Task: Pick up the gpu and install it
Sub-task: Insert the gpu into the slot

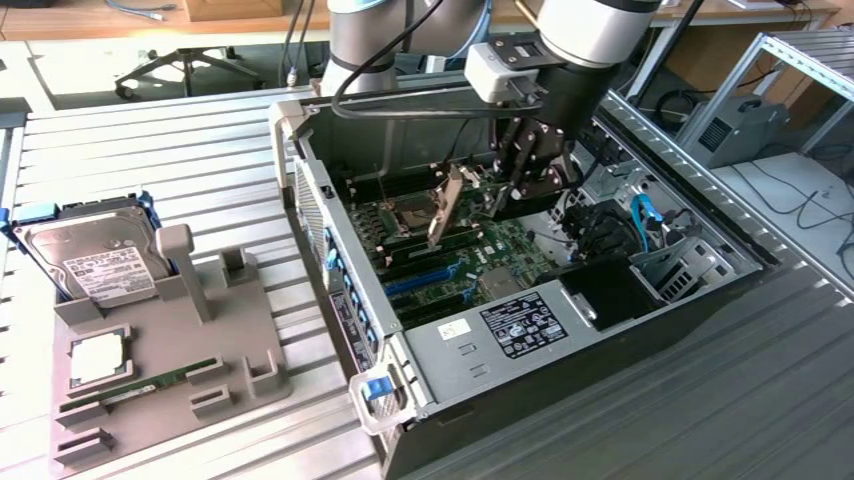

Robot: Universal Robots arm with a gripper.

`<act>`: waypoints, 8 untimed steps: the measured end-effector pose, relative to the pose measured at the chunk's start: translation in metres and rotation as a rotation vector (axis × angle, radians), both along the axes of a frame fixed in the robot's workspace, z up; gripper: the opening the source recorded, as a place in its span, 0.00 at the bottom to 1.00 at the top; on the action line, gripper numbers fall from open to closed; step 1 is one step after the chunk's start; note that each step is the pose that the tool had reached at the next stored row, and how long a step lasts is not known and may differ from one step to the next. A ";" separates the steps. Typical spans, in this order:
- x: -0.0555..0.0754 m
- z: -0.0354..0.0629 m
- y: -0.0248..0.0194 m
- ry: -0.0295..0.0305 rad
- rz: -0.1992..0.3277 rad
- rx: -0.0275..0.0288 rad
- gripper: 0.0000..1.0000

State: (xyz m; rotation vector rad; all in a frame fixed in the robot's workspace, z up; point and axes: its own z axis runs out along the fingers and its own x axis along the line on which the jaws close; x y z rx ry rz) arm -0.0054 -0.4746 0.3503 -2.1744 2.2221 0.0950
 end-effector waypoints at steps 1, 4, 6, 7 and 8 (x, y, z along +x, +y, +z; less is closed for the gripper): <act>0.000 -0.0001 -0.0001 0.0000 0.000 0.0000 0.27; 0.000 -0.0008 -0.0013 0.0000 0.000 0.0001 0.27; 0.000 -0.0010 -0.0017 0.0000 0.000 0.0000 0.27; 0.000 -0.0012 -0.0018 0.0000 0.000 0.0001 0.27; 0.000 -0.0012 -0.0019 0.0000 0.000 0.0000 0.27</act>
